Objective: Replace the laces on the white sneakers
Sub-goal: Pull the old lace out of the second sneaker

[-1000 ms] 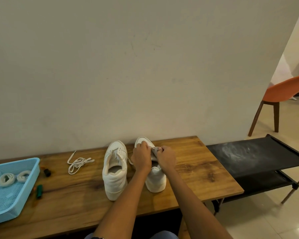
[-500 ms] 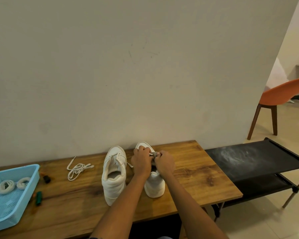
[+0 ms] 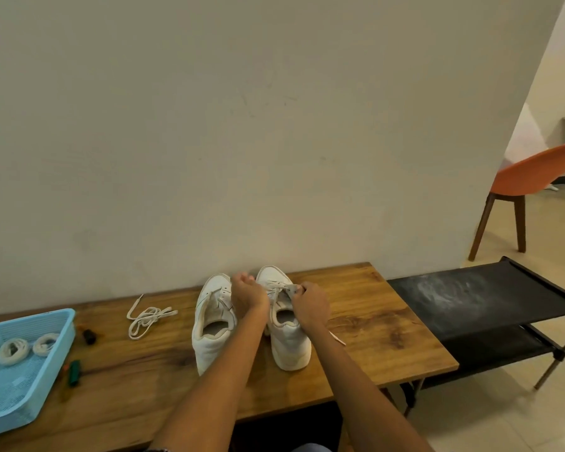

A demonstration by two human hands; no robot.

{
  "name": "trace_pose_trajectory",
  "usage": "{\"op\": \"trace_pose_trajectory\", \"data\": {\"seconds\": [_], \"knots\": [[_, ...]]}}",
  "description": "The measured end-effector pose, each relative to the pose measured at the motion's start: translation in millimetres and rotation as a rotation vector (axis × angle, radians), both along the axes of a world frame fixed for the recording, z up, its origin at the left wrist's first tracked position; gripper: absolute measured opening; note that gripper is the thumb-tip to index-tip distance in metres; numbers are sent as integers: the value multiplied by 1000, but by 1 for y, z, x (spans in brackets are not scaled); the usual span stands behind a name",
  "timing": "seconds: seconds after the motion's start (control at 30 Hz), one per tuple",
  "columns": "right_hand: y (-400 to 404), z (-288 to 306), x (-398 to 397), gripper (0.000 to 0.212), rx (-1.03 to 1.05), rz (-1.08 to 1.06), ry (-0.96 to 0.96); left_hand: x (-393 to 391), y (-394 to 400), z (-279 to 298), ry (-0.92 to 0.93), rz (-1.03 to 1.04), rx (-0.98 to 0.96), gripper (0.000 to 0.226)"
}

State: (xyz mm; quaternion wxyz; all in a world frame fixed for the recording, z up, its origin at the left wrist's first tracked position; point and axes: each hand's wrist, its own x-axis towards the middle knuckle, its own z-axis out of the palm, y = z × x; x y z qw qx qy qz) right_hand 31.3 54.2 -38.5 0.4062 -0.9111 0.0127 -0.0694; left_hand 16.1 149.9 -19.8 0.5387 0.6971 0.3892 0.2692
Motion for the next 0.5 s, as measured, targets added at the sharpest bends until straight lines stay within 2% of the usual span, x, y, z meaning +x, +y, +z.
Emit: {"op": "trace_pose_trajectory", "data": {"seconds": [0.13,0.23,0.3,0.4,0.5], "knots": [[2,-2,1,22,7,-16,5,8,3,0,81,-312,489,37],[1,-1,0,20,24,-7,12,12,1,-1,313,-474,878,30],[1,-1,-1,21,38,-3,11,14,-3,-5,389,-471,968,21],[1,0,-1,22,36,-3,11,13,-7,-13,272,-408,784,16],[1,1,-1,21,26,-15,4,11,-9,-3,-26,-381,307,15]]}}
